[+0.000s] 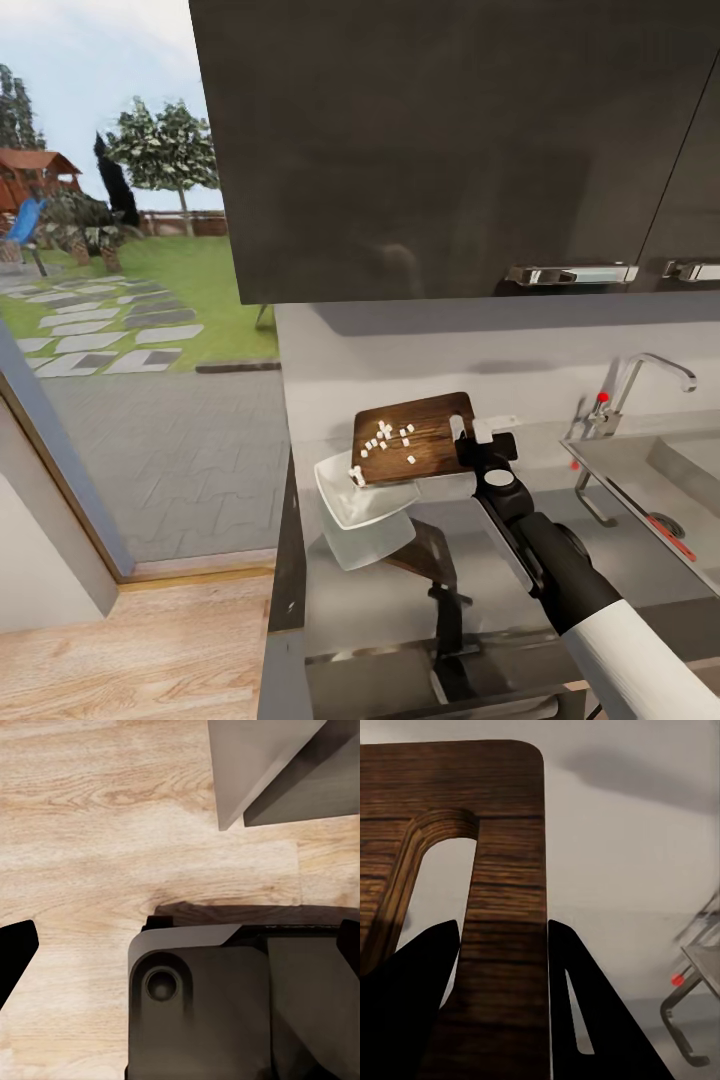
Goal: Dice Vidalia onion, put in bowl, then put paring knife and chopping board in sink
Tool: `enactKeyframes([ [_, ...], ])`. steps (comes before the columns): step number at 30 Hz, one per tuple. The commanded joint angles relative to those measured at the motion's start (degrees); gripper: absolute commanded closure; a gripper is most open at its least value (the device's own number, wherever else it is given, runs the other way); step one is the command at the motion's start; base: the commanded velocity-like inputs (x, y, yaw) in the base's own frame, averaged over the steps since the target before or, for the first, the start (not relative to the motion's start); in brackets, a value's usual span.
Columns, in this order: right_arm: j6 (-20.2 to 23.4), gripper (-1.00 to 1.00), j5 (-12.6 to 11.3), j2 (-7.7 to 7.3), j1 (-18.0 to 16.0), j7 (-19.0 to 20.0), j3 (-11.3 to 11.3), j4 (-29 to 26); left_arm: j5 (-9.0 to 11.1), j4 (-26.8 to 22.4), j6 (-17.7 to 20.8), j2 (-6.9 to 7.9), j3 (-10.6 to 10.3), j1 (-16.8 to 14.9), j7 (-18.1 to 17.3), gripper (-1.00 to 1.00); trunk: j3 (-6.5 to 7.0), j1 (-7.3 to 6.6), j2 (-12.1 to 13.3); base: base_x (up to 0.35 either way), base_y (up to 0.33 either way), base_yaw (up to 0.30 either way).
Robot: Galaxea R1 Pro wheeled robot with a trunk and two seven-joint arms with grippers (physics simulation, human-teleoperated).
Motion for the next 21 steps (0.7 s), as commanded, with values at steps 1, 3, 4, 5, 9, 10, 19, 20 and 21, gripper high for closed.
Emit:
enactKeyframes([
  [1,0.15,1.0,-0.6,-0.08,-0.09,-0.55,0.23,-0.07,0.59,0.0,-0.16,0.05,-0.49,-0.04,0.45,-1.0,-0.13,0.04,-0.13,0.0,0.0,0.0],
  [3,0.15,1.0,-0.59,-0.08,-0.09,-0.73,0.23,-0.13,0.59,0.0,-0.16,0.05,-0.49,-0.06,0.4,-1.0,-0.13,0.04,-0.13,0.0,0.0,0.0],
  [4,0.15,1.0,-0.48,-0.08,-0.09,-1.24,0.23,-0.14,0.59,0.0,-0.16,0.05,-0.49,-0.06,0.39,-1.0,-0.13,0.04,-0.13,0.0,0.0,0.0],
  [5,0.15,1.0,-0.1,-0.08,-0.09,-2.06,0.23,-0.15,0.59,0.0,-0.16,0.05,-0.49,-0.05,0.38,-1.0,-0.13,0.04,-0.13,0.0,0.0,0.0],
  [9,0.15,1.0,1.56,-0.08,-0.09,-3.75,0.23,-0.74,0.59,0.0,-0.16,0.05,-0.49,-0.05,0.38,-1.0,-0.13,0.04,-0.13,0.0,0.0,0.0],
  [10,0.15,1.0,1.67,-0.08,-0.09,-3.84,0.23,-0.84,0.59,0.0,-0.16,0.05,-0.49,-0.07,0.4,-1.0,-0.13,0.04,-0.13,0.0,0.0,0.0],
  [19,0.15,1.0,1.99,-0.08,-0.09,-4.01,0.31,-0.95,0.59,0.0,-0.16,0.05,-0.49,-0.04,0.38,-1.0,-0.13,0.04,-0.13,0.0,0.0,0.0],
  [20,0.15,1.0,2.32,-0.04,-0.09,-4.02,0.31,-0.95,0.59,0.0,-0.16,0.05,-0.49,-0.04,0.38,-1.0,-0.13,0.04,-0.13,0.0,0.0,0.0],
  [21,0.15,1.0,3.21,0.0,-0.09,-4.02,0.31,-0.95,0.59,0.0,-0.16,0.05,-0.49,-0.04,0.38,-1.0,-0.13,0.04,-0.13,0.0,0.0,0.0],
])
